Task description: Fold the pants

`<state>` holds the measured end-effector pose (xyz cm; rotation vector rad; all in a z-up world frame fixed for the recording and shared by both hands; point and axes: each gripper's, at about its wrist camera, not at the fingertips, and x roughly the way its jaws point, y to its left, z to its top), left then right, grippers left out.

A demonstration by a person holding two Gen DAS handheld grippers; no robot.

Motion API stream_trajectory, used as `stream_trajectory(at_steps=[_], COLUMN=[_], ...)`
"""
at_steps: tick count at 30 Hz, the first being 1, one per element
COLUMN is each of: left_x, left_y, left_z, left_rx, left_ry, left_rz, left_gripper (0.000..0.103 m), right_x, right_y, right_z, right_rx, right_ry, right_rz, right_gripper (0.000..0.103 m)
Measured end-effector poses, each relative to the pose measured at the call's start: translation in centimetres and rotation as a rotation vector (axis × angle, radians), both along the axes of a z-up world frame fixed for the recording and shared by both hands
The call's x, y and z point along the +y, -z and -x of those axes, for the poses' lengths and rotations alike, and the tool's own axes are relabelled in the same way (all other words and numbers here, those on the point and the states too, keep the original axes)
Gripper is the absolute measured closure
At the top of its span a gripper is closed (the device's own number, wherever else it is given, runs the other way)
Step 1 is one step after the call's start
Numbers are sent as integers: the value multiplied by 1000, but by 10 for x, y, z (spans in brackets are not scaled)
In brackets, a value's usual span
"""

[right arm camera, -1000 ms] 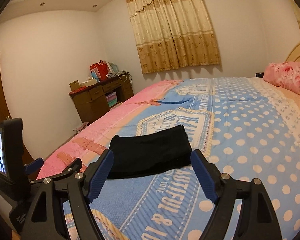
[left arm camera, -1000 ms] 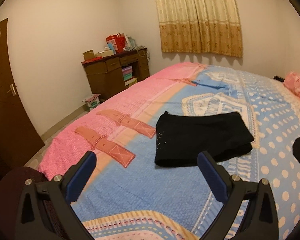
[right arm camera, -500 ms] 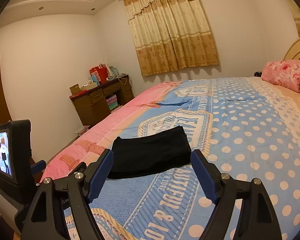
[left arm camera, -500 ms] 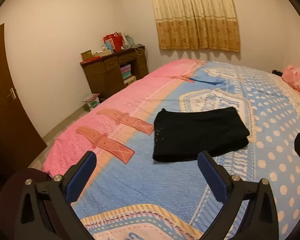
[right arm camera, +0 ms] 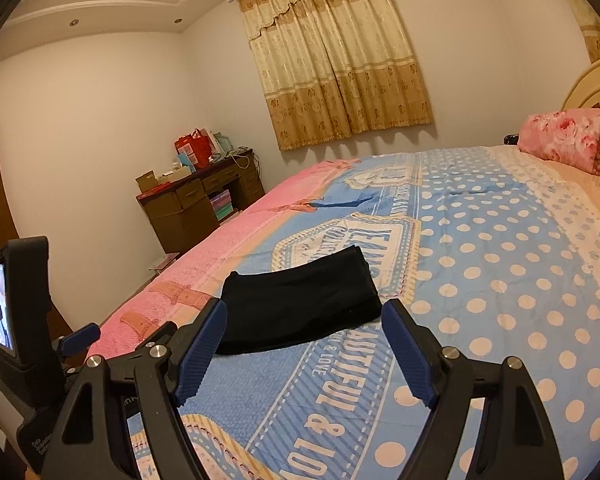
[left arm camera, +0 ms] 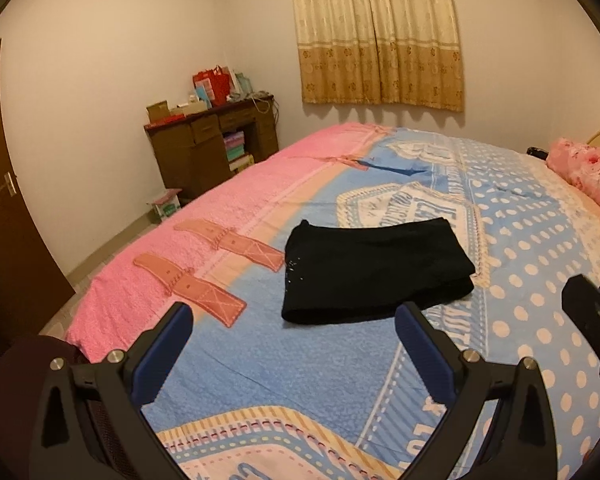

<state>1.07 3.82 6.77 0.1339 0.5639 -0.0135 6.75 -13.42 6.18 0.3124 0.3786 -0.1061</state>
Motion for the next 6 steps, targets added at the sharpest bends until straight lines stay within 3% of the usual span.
stream_trajectory(at_steps=[6], left_x=[-1], left_y=[2], left_z=[-3], left_rx=[18], left_ry=[-8], left_rz=[-10], left_gripper=[0], right_x=[-3], right_y=[2], right_z=[1], right_rx=[6], right_ry=[2], right_rz=[-16], right_gripper=[22])
